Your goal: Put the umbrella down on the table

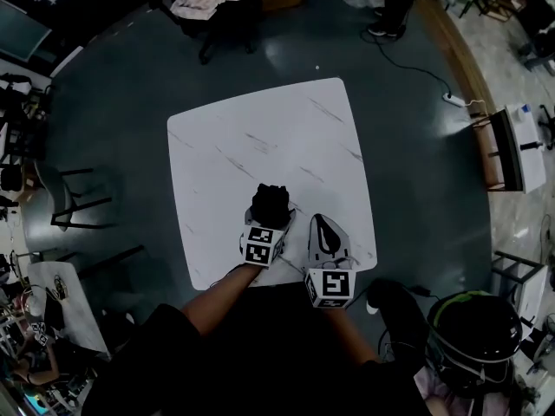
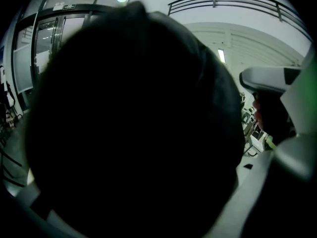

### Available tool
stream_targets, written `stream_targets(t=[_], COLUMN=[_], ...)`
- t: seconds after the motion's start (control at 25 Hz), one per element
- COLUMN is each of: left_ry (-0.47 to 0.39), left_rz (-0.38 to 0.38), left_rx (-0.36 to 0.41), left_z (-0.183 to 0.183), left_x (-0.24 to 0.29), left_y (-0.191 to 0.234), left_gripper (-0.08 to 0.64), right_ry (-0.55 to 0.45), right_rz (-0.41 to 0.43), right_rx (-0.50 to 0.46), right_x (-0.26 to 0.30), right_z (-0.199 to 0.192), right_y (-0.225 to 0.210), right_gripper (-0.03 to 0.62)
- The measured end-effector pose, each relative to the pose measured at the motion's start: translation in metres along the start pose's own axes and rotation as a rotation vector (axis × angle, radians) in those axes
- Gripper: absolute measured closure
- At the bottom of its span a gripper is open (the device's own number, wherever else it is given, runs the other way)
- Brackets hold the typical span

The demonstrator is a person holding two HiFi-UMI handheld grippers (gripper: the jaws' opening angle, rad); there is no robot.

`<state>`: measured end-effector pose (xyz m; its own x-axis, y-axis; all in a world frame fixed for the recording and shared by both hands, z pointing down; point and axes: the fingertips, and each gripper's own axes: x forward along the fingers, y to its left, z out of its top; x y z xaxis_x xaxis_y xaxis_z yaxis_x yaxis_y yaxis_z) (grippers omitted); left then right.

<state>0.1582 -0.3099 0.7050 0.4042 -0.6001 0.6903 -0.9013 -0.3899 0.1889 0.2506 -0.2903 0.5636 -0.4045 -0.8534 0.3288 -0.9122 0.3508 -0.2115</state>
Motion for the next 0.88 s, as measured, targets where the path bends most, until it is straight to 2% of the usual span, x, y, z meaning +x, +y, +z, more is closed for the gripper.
stream_targets(t=[0.12,0.28,0.68,0.88], left_ry=[0.063,0.133,0.234,0.333], left_rz=[-0.015,-0.019,-0.021,-0.044], left_rx=[0.026,0.012,-0.001,0.038], left_z=[-0.007,-0.013,-0.031,-0.058], left_x=[0.021,0.044,0.085,0.101], left_y=[0.002,0.005,0.009,0.008], left_gripper=[0.196,0.196,0.195,0.195], right_ry=[0.007,0.015,0.08,0.103], right_rz=[0.012,0.03,-0.01,-0.037], right_rx=[-0.01,-0.031,-0.049,-0.039], right_x=[0.006,0.015,0.04,0.044], right_z=[-0.001,-0.002,-0.015,-0.019], right_y=[-0.007,-0.015,-0.047,-0.062], right_gripper=[0.574,0.574,0.575,0.575])
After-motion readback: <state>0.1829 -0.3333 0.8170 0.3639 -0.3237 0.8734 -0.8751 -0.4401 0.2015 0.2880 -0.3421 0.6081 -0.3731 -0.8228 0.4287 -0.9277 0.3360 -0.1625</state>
